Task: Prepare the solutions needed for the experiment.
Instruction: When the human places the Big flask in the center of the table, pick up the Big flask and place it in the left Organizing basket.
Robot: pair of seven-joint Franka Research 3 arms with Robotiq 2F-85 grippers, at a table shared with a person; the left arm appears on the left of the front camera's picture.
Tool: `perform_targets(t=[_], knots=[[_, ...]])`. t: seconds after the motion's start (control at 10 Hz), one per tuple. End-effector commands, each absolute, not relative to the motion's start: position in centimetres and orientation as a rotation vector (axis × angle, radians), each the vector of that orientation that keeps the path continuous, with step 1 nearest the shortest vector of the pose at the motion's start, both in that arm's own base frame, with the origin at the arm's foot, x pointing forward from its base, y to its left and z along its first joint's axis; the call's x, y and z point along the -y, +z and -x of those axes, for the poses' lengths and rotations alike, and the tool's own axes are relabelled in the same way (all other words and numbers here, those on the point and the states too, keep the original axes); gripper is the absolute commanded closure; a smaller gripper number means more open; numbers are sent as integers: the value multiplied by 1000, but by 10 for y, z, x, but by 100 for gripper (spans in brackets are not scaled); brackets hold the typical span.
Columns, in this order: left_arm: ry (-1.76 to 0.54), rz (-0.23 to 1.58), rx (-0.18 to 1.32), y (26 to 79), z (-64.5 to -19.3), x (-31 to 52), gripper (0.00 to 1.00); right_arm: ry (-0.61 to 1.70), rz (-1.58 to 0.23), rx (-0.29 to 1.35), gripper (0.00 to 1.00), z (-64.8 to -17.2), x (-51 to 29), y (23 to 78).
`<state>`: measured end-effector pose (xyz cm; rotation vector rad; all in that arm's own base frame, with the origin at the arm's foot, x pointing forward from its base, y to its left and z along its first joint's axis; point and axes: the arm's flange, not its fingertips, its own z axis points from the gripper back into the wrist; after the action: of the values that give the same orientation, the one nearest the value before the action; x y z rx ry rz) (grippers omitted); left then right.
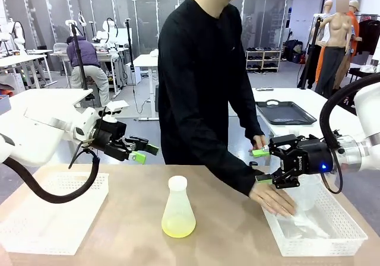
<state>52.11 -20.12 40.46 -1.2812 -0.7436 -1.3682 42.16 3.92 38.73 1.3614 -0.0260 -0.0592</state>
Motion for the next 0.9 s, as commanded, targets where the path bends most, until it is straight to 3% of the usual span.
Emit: perform_targets(t=[0.0, 0.2, 0.3, 0.5, 0.8], knots=[[-1341, 1272, 738, 412, -512, 200, 0, -62, -1355, 34, 18, -420, -40, 387], [-1363, 1280, 740, 409, -519, 201, 0, -62, -1355, 34, 18, -420, -40, 387], [-1403, 1330, 814, 399, -536, 214, 0, -62, -1355, 34, 18, -420, -40, 387], [-1576, 1264, 864, 391, -553, 235, 0, -62, -1355, 34, 18, -420, -40, 387], [-1765, 1308, 875, 380, -565, 250, 0, -62, -1355, 34, 18, -420, -40, 387]])
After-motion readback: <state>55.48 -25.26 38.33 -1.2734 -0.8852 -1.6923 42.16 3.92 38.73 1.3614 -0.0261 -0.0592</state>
